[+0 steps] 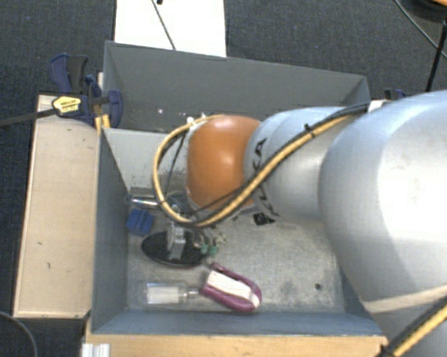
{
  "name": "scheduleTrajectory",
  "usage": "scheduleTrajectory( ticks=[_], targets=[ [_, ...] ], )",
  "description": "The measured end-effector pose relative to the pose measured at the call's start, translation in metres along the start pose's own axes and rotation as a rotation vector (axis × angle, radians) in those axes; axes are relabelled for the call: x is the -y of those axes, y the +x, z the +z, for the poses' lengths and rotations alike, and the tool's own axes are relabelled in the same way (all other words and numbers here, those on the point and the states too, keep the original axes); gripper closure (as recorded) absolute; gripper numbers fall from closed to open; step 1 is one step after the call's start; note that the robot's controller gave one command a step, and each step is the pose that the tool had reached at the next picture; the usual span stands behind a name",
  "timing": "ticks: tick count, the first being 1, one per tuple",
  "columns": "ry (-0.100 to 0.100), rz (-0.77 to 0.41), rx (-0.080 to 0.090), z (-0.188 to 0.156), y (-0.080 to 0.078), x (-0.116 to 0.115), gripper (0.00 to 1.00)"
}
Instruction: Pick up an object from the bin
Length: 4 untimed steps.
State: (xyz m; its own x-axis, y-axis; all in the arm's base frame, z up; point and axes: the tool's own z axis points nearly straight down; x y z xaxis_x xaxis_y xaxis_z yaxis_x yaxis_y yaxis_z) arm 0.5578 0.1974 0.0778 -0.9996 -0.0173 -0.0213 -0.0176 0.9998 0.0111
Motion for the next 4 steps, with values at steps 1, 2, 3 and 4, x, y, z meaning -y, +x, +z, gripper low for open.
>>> scheduleTrajectory(
  ticks=[1,2,3,4],
  targets=[
    [0.011,0.309,-0.013,-0.070,0.018,-0.015,1.00],
    [0.014,0.609,-0.013,-0.123,0.024,-0.025,1.00],
    [0.019,0.525,-0.019,-0.078,0.018,0.003,1.00],
    [0.011,0.499,-0.011,-0.150,0.026,-0.008,1.00]
  ],
)
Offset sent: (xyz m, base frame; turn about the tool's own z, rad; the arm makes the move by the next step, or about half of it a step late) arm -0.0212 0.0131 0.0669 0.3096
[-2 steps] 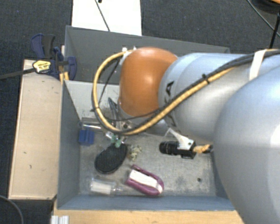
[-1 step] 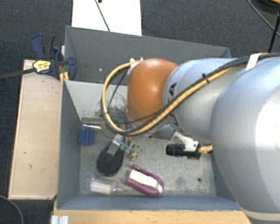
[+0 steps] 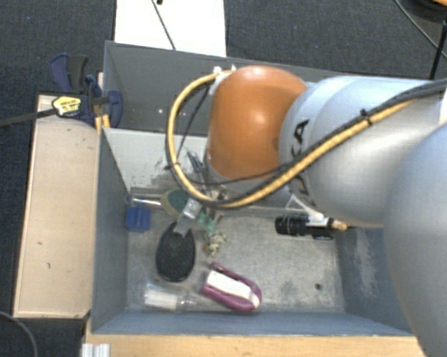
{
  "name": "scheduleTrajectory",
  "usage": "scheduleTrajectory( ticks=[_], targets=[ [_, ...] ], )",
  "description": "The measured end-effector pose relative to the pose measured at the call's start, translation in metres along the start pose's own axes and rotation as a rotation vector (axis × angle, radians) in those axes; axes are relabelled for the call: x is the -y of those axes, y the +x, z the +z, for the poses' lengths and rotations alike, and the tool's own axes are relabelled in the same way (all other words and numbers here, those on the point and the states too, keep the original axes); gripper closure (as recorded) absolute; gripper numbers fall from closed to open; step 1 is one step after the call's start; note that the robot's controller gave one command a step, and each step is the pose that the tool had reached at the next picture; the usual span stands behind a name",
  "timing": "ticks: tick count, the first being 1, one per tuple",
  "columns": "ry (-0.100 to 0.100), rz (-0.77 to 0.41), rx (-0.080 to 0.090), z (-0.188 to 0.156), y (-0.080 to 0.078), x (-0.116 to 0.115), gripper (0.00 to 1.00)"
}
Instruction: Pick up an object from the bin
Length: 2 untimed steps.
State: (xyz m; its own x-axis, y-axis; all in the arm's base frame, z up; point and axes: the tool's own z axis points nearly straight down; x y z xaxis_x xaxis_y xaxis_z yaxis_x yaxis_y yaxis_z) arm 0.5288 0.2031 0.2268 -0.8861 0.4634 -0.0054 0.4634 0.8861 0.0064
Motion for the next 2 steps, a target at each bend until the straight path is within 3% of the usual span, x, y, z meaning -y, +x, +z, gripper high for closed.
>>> scheduleTrajectory(
  ticks=[1,2],
  targets=[
    [0.007,-0.260,-0.008,0.056,0.043,0.013,1.00],
    [0.004,-0.311,0.000,0.066,-0.021,-0.005,1.00]
  ],
)
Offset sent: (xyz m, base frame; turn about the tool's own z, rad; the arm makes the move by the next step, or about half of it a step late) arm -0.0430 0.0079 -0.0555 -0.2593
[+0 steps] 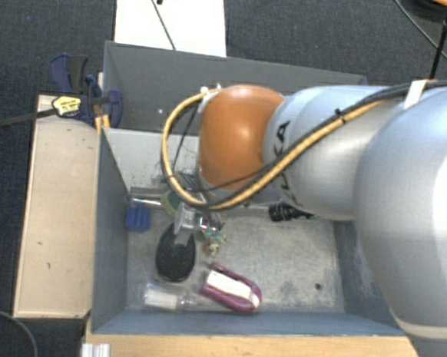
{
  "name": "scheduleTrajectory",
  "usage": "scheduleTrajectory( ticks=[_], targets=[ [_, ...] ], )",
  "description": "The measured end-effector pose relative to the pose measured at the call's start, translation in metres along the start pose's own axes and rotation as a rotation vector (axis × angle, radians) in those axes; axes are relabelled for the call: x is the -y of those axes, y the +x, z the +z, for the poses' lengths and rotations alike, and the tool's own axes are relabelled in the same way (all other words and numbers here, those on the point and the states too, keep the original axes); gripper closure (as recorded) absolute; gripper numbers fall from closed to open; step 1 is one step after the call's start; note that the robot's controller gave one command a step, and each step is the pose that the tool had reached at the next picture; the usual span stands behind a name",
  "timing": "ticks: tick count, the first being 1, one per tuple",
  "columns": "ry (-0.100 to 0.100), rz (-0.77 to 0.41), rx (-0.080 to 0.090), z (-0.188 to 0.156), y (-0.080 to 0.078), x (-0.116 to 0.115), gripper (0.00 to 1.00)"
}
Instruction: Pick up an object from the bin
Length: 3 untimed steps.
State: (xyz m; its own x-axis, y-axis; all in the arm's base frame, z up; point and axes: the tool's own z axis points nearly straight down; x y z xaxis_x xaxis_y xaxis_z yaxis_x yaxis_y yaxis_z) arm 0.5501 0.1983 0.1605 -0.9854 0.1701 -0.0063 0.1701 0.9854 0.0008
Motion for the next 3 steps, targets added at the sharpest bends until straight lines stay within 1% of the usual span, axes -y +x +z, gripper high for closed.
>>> scheduleTrajectory(
  ticks=[1,2,3],
  targets=[
    [0.002,-0.027,-0.011,0.072,0.017,-0.038,1.00],
    [-0.001,-0.021,-0.004,0.068,0.014,-0.037,0.00],
    [-0.003,-0.244,0.001,0.088,0.044,0.035,0.00]
  ],
)
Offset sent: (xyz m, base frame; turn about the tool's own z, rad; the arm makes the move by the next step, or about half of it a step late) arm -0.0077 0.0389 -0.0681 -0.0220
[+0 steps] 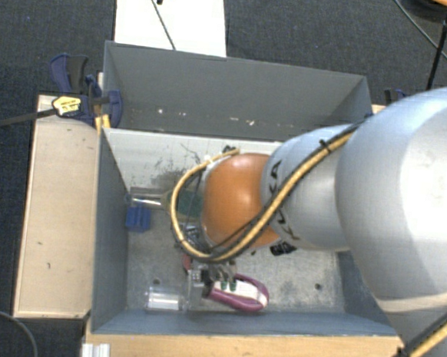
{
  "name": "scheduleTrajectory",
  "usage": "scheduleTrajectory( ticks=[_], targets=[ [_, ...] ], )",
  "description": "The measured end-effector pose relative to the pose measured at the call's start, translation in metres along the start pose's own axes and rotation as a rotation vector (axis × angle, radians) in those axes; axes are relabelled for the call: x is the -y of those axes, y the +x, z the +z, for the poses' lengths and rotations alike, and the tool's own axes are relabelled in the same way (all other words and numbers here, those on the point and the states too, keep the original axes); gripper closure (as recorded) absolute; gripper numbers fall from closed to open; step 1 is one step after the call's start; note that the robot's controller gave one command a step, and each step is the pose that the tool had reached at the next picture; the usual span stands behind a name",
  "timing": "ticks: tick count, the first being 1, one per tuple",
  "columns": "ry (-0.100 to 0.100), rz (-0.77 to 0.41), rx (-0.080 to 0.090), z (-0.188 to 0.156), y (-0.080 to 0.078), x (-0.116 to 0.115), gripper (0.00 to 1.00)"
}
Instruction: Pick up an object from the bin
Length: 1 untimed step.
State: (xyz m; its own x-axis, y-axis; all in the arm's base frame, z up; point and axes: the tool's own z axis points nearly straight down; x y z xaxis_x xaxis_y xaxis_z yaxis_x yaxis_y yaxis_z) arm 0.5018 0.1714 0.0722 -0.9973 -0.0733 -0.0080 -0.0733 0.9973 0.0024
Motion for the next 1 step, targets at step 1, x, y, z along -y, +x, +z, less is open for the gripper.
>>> scheduleTrajectory(
  ticks=[1],
  targets=[
    [0.005,0.226,-0.005,-0.0014,-0.0082,0.0739,0.00]
  ],
)
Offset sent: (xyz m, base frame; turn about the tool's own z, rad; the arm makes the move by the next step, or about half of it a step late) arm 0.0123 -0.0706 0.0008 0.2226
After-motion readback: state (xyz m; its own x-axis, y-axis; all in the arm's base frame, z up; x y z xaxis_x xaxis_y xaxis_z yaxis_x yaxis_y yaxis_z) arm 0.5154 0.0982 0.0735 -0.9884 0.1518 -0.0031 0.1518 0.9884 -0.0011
